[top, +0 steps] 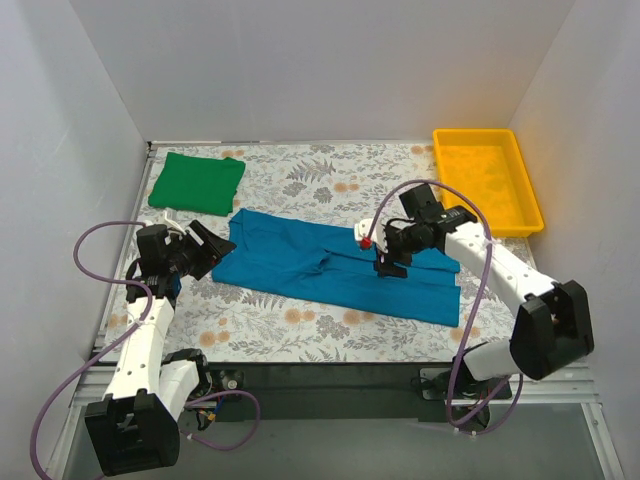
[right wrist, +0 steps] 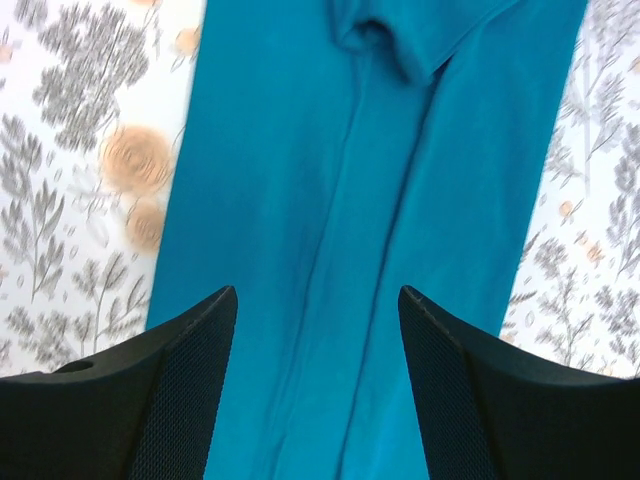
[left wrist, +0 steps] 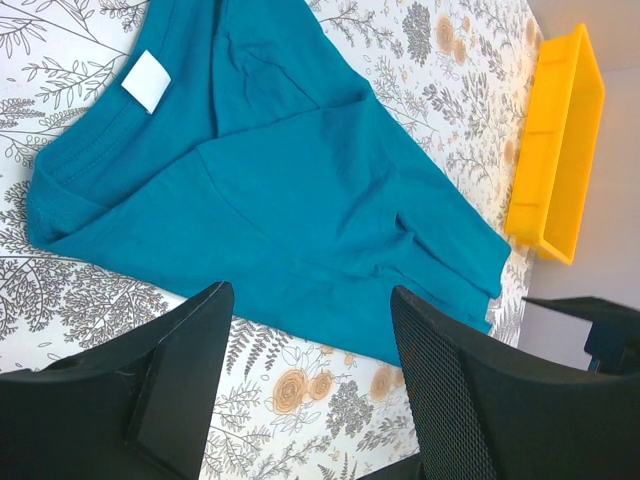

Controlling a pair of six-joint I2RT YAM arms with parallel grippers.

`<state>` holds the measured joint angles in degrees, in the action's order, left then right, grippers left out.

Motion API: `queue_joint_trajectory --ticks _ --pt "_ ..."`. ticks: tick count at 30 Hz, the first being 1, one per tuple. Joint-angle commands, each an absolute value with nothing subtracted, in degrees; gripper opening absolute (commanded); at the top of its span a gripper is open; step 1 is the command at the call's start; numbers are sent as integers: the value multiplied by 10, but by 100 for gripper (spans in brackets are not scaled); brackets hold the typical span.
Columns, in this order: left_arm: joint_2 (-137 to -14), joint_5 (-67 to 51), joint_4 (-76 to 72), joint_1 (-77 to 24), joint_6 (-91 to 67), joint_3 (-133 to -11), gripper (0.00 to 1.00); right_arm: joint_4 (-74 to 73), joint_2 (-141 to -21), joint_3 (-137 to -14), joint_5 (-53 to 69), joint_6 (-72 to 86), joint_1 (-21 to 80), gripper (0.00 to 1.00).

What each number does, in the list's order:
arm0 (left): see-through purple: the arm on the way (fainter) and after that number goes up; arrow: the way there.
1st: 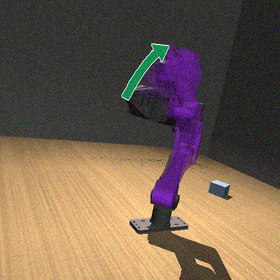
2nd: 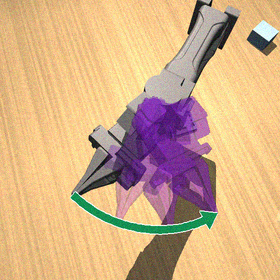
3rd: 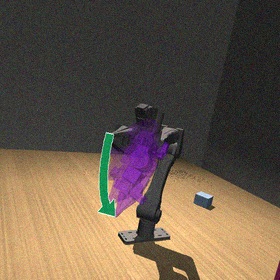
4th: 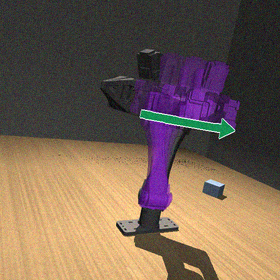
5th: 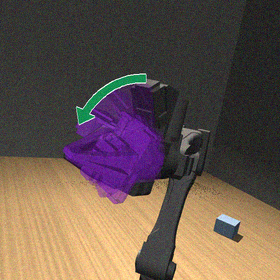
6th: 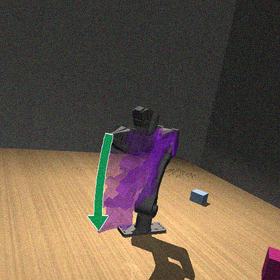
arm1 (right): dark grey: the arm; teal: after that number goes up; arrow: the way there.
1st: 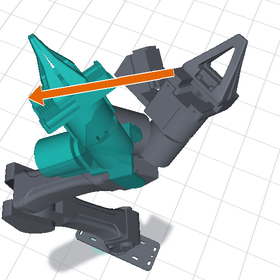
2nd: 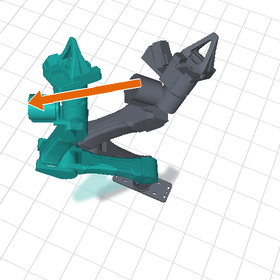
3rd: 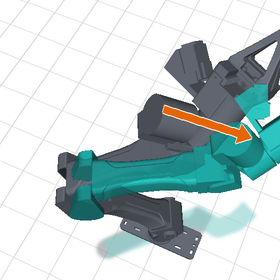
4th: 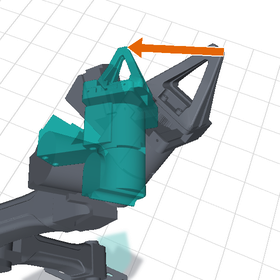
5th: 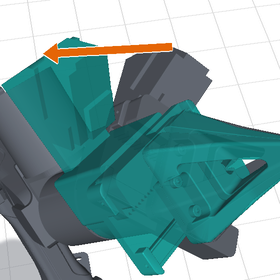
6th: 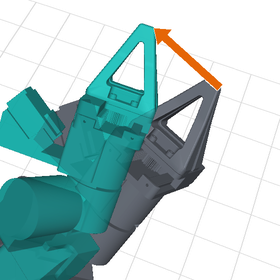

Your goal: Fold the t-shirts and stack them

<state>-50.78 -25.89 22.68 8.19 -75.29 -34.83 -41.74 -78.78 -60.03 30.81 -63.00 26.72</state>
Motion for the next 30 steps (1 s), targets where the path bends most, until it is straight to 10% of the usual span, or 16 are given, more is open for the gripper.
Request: queue_joint_trajectory --ticks 1,17,30 --pt "-497 -270 227 85 -736 -352 63 -395 -838 -672 378 -548 270 73" --pt "-490 -279 214 85 -729 -343 63 -300 -1240 -1086 354 -69 266 80" --pt "-502 -279 214 86 -729 -341 63 -299 -1400 -1180 388 -24 277 78"
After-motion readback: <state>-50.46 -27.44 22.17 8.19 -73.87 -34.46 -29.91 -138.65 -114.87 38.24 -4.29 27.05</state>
